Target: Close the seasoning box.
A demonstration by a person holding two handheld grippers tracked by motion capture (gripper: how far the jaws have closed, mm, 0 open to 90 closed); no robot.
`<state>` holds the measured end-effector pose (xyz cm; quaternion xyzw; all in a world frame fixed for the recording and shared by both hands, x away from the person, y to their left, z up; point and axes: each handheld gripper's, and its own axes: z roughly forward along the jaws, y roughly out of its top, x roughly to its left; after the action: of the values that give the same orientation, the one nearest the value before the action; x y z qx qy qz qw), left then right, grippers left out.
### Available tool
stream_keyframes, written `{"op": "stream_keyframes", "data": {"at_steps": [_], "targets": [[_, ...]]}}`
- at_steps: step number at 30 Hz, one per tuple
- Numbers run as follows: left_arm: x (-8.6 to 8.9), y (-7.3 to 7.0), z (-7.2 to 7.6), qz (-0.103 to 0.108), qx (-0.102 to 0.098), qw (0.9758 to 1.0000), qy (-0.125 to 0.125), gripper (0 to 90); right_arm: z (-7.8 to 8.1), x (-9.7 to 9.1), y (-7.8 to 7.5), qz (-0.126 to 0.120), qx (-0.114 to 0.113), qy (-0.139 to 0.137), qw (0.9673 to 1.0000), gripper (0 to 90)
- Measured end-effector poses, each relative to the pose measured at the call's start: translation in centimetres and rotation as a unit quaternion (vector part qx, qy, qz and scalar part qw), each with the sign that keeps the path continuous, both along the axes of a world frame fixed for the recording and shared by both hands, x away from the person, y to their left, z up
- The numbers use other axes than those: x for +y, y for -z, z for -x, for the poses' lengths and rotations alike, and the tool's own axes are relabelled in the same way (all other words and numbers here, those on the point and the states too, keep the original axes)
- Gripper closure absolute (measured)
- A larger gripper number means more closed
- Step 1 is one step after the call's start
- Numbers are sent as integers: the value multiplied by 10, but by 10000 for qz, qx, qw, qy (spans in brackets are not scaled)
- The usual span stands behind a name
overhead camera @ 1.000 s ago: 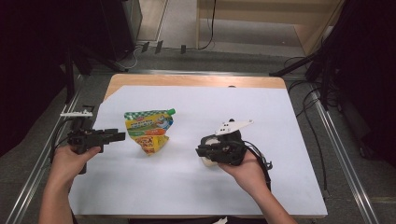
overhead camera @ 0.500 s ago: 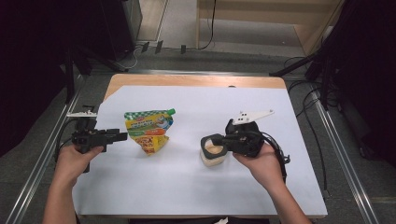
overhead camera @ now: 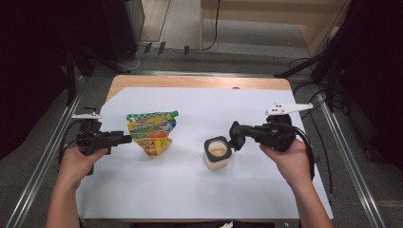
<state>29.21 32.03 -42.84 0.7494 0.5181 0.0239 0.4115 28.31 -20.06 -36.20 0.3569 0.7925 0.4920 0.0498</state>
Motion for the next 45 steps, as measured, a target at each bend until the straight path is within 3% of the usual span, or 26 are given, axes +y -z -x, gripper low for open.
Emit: {"op": "stream_keyframes", "data": {"at_steps": [6, 11, 15, 45], "targets": [[-1, 1, -1, -17, 34, 10000, 8, 423, -9, -18, 11, 20, 83, 393, 9992, 900], [-1, 1, -1, -10, 19, 10000, -20, 423, -18, -18, 30, 89, 268, 488, 9984, 900], [-1, 1, -2, -16, 44, 10000, -24, 424, -20, -12, 37, 57, 345, 424, 9985, 900], [-3, 3, -4, -29, 72, 10000, 13, 419, -7, 38, 41, 56, 369, -180, 9991, 900]]}}
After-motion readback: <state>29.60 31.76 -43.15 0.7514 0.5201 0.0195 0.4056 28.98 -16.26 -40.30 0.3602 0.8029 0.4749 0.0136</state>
